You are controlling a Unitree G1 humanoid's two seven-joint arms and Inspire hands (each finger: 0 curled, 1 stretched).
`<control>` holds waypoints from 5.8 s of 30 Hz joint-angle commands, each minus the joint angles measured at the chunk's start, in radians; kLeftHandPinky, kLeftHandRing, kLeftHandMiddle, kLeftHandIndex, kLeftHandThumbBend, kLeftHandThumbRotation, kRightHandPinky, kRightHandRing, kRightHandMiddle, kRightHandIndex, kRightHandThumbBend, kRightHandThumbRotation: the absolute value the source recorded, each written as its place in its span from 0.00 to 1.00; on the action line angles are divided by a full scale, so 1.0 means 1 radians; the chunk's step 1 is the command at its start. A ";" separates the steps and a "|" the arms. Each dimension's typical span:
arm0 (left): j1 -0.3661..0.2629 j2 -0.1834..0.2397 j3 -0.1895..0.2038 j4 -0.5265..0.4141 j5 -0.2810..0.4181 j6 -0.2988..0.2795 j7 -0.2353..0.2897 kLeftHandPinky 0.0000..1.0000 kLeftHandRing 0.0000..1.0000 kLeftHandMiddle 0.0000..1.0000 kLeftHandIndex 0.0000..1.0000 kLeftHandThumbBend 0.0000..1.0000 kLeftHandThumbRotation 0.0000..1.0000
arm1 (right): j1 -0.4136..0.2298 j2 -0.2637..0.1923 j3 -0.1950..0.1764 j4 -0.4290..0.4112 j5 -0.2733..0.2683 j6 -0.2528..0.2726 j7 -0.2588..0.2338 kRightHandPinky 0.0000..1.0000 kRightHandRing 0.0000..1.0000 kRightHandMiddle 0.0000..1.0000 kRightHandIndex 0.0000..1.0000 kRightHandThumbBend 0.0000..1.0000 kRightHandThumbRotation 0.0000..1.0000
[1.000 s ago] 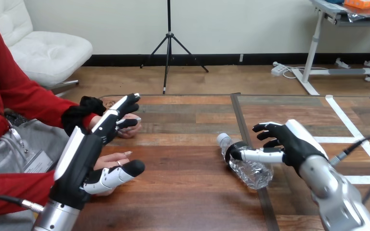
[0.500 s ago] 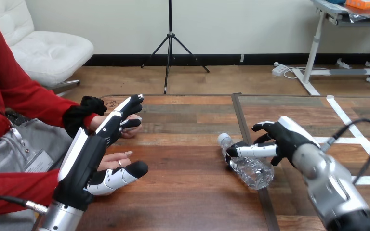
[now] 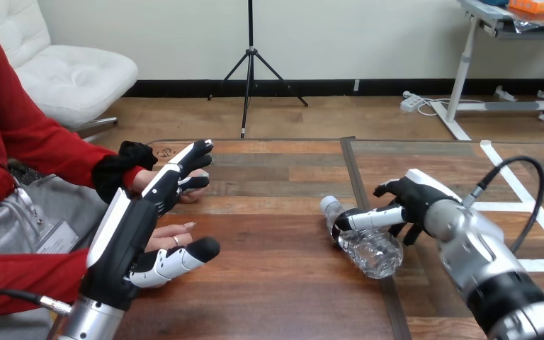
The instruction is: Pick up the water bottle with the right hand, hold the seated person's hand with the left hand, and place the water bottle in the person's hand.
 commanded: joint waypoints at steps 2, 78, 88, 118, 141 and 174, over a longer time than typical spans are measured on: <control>-0.041 0.001 -0.007 -0.046 -0.032 -0.013 0.007 0.79 0.88 0.91 0.89 1.00 0.77 | -0.199 0.060 0.046 0.156 -0.029 0.017 -0.028 0.58 0.77 0.84 0.94 1.00 0.50; -0.071 0.004 -0.035 -0.030 -0.097 -0.052 -0.018 0.79 0.88 0.91 0.89 1.00 0.77 | -0.246 0.205 0.298 0.396 -0.187 0.022 -0.070 0.30 0.43 0.59 0.73 0.99 0.10; -0.073 0.002 -0.035 -0.030 -0.116 -0.051 -0.029 0.79 0.88 0.91 0.89 1.00 0.76 | -0.246 0.192 0.274 0.379 -0.159 0.003 -0.098 0.28 0.40 0.53 0.66 0.94 0.01; -0.089 -0.002 -0.028 -0.021 -0.119 -0.049 -0.026 0.78 0.87 0.90 0.88 1.00 0.77 | -0.206 0.122 0.162 0.227 -0.076 -0.041 -0.202 0.26 0.34 0.45 0.64 0.89 0.00; -0.089 0.001 -0.028 -0.020 -0.189 -0.045 -0.088 0.79 0.87 0.90 0.88 1.00 0.74 | -0.047 0.040 0.071 -0.075 -0.047 -0.075 -0.263 0.28 0.34 0.44 0.51 0.92 0.00; -0.093 0.012 -0.017 -0.010 -0.248 -0.040 -0.161 0.79 0.87 0.89 0.87 1.00 0.74 | 0.251 0.006 -0.095 -0.547 0.029 -0.145 -0.314 0.37 0.43 0.50 0.52 0.86 0.00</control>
